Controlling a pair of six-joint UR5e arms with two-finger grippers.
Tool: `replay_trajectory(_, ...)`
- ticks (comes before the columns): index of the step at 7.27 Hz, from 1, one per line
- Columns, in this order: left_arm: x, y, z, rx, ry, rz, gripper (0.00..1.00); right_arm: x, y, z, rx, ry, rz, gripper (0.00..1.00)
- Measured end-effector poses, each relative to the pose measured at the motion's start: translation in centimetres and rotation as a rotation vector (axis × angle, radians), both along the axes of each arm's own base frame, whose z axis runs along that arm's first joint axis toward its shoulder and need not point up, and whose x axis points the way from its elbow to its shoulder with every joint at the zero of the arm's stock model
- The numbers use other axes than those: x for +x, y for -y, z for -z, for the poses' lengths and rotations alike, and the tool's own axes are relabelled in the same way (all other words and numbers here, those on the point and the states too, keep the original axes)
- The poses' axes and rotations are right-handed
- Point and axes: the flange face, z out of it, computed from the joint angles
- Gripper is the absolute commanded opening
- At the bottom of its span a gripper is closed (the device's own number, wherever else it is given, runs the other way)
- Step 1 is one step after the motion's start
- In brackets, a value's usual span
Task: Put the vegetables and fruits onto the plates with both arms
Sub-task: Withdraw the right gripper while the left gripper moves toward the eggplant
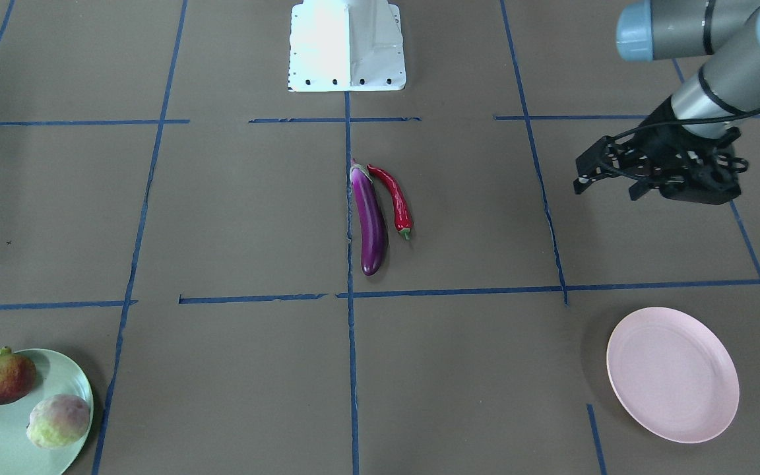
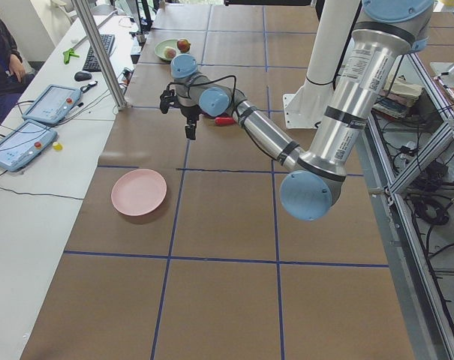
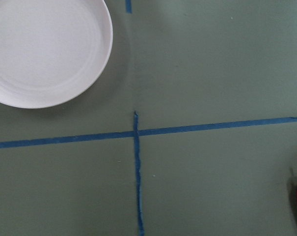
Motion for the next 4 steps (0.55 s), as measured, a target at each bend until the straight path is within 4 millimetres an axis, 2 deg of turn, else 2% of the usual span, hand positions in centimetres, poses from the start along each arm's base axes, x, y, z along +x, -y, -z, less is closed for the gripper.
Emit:
replay_trajectory(1,4.8,-1.3,2.0,-0.026,0.026,0.028,1.0,0.1,-1.4,0.4,-0.004,0.001,-0.006,1.0)
replay_trajectory(2,9.8,-3.0,3.7,-0.046,0.045,0.044,1.0,0.1,-1.9,0.6,-0.005,0.001,-0.007,1.0)
replay_trajectory(4,18.2,-6.4,7.4,-0.082,0.066,0.103,1.0,0.1,-2.1,0.6,-0.006,0.002,-0.007,1.0)
